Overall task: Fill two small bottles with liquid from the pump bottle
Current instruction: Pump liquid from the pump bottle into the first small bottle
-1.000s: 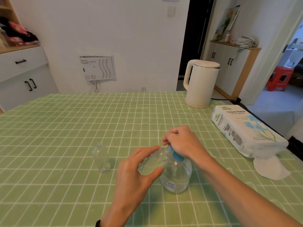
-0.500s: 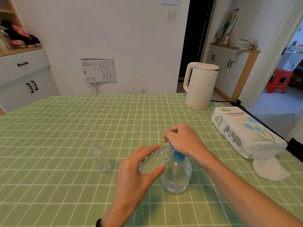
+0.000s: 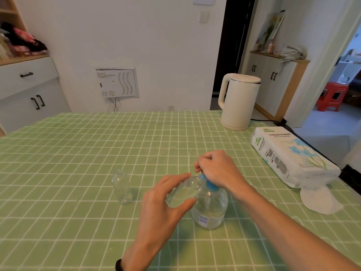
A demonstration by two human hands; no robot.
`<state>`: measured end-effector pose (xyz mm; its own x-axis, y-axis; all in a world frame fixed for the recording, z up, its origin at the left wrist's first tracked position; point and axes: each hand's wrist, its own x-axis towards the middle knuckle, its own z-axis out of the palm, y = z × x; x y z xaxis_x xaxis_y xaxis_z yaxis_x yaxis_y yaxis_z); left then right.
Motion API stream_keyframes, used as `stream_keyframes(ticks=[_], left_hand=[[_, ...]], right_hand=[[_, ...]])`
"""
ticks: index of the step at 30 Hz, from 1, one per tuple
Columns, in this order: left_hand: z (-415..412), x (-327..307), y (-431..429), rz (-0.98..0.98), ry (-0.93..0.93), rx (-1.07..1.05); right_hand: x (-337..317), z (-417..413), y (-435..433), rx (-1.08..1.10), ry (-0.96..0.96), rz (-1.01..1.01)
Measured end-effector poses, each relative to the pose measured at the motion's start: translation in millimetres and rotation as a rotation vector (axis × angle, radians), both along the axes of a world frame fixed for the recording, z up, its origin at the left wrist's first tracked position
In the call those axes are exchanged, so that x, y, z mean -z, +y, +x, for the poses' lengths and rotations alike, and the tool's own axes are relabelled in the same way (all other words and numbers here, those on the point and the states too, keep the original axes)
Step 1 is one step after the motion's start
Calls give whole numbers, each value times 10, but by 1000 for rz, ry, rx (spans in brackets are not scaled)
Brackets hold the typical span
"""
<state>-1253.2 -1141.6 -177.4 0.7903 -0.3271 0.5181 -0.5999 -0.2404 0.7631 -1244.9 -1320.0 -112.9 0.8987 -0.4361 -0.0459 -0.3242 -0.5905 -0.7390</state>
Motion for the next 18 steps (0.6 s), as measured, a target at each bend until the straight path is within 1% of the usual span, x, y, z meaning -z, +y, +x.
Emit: stream_keyframes(ticks=[6,10,18], left_hand=[[17,-27,-11,-5,1,6],[18,-16,-11,-2,-6,2],[12,11,4,15,-5,-3]], right_hand=[[-78,33,-30,-27,12,-44],[-57,17,0,2,-7,8],[5,-17,22,10,1,-4]])
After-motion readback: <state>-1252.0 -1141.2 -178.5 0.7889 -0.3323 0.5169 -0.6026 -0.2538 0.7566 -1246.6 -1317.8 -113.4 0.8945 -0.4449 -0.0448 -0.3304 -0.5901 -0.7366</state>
